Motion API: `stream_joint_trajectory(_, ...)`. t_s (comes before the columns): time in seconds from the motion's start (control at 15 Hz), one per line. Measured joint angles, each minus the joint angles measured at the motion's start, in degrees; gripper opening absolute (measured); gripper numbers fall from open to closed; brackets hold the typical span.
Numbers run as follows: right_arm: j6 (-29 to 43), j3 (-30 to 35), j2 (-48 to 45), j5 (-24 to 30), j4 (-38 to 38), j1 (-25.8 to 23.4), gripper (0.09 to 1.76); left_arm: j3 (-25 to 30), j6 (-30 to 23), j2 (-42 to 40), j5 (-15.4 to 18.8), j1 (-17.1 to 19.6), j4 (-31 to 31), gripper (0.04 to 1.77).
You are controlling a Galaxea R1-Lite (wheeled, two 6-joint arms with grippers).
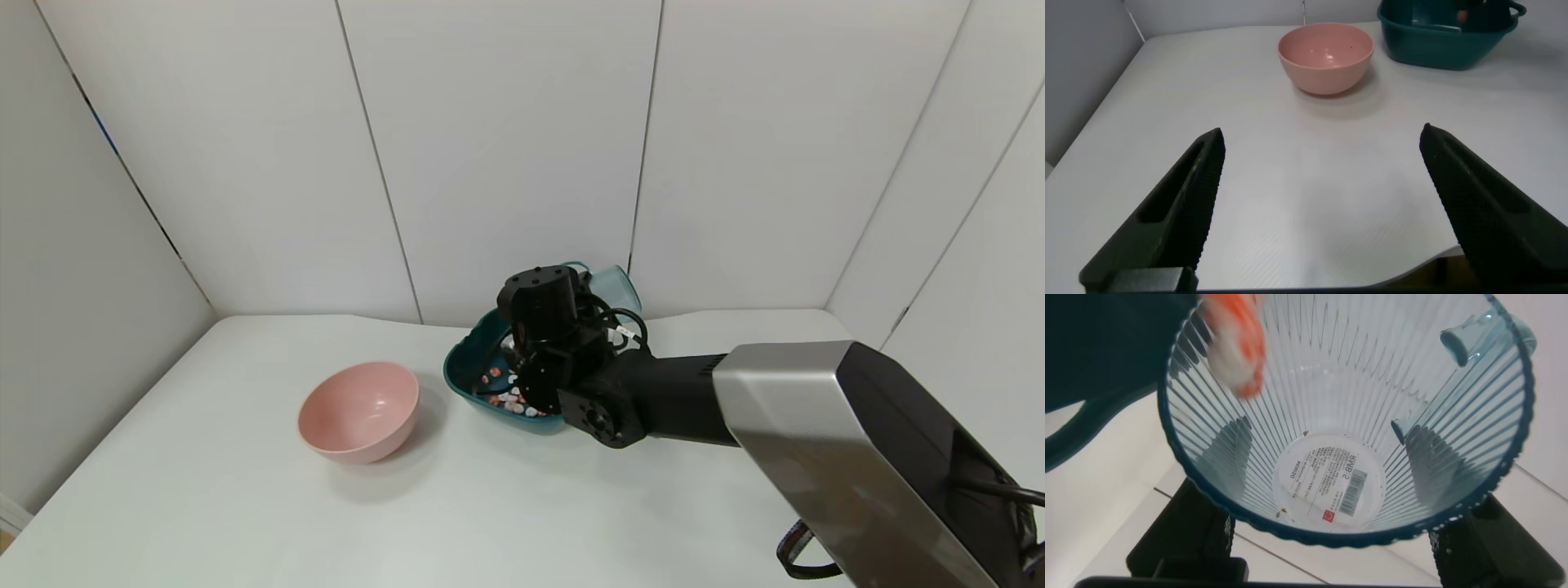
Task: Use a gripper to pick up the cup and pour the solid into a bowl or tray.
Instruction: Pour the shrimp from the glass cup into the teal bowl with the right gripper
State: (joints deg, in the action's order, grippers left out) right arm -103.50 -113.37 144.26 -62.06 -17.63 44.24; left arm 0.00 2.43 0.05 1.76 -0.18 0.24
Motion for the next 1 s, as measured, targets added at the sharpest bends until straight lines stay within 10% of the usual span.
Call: stream_joint_trajectory(1.0,-1.3,0.4,-0.6,0.3,-0.8,0.0,1.32,0.0,0.0,0.0,0.0,0.0,0.0,1.72)
